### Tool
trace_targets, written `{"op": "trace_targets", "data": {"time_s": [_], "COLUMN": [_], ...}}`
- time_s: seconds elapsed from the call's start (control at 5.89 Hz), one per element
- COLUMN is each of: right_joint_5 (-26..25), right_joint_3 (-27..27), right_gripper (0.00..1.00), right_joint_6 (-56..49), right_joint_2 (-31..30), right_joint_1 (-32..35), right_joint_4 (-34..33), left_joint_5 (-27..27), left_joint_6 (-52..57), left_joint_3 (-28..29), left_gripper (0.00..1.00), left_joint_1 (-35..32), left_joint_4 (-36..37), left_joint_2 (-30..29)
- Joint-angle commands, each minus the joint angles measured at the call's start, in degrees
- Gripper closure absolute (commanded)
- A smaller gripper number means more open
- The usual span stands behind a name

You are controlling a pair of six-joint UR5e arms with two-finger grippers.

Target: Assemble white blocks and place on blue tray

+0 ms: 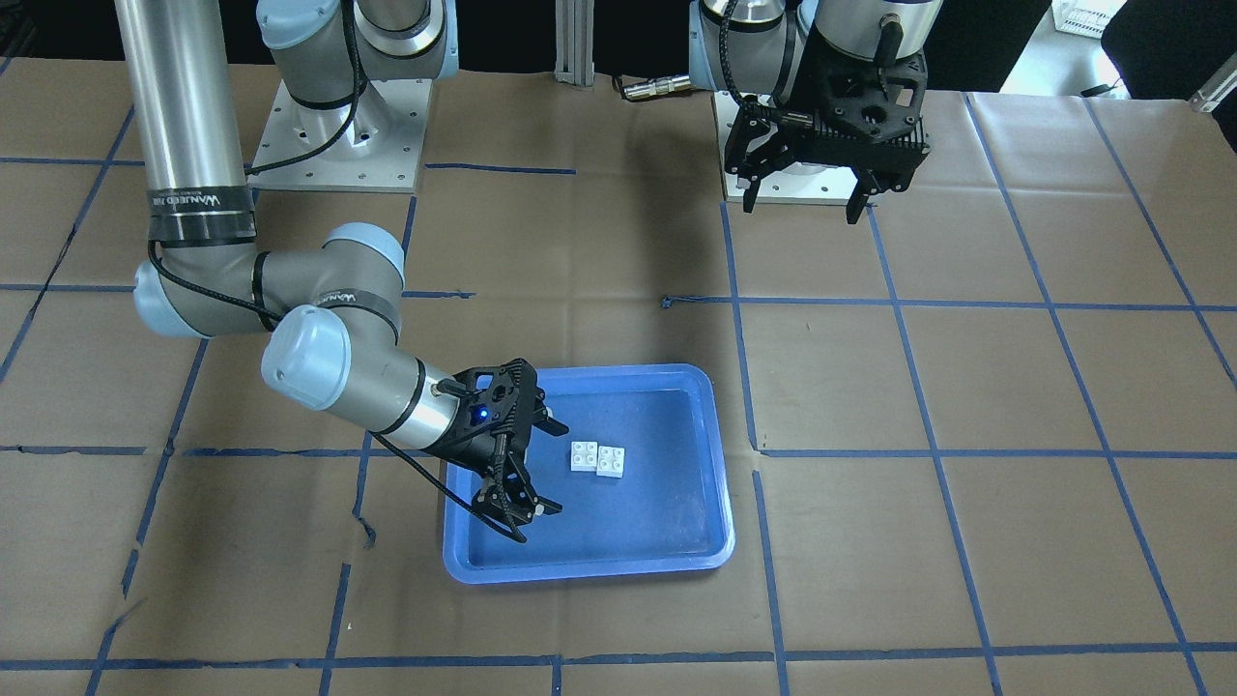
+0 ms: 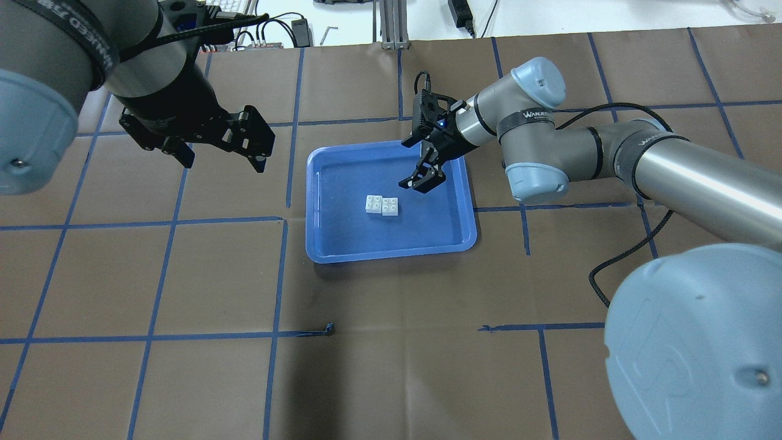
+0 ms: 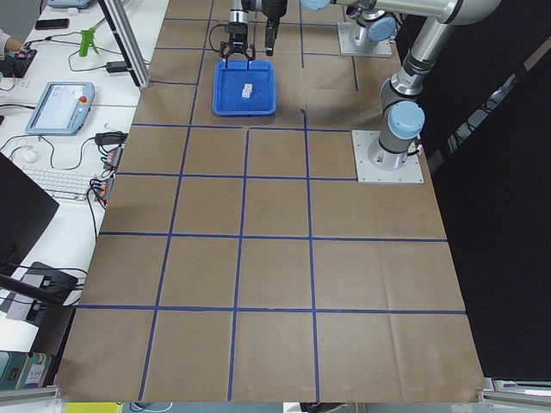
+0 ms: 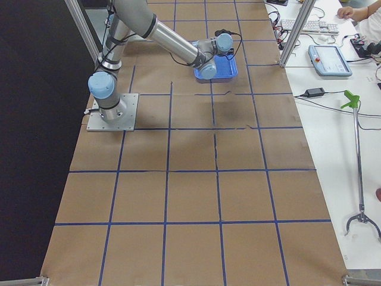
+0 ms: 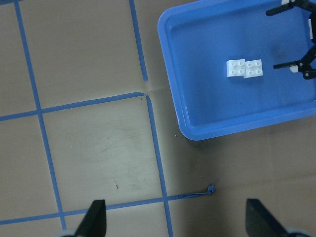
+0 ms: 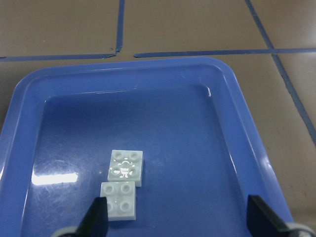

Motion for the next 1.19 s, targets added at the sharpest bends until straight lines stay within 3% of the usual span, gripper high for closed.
{"op": "trace_targets", "data": {"time_s": [0.0,0.17,0.34,0.51,1.02], "right_joint_5": [-10.1,-16.5,-23.7,-27.0,-35.0], "right_joint_3": [-0.2,-0.6,-1.9,-3.5,-11.2], "right_gripper": [0.00,0.00,0.00,0.00,0.00], "right_joint_6": [10.4,14.4,22.1,30.6,55.1], "right_joint_2": [-7.2,-11.2,-13.0,-15.0,-22.4], "right_joint_1": [-0.2,-0.3,-0.3,-0.8,-5.5], "right_joint_4": [11.0,17.1,18.0,23.1,46.9], "left_joint_5": [-0.3,-0.1,0.7,4.8,3.0], "left_joint_6": [-0.9,-1.1,-1.1,-1.4,-1.5], "left_joint_3": [2.0,2.1,2.1,2.0,1.4], "left_gripper": [0.01,0.01,0.01,0.01,0.01], "left_joint_1": [2.9,2.9,3.0,2.9,2.9], "left_joint_4": [-3.5,-3.7,-3.0,-3.0,-3.1], "left_joint_2": [-0.2,-0.2,0.2,0.2,0.2]}}
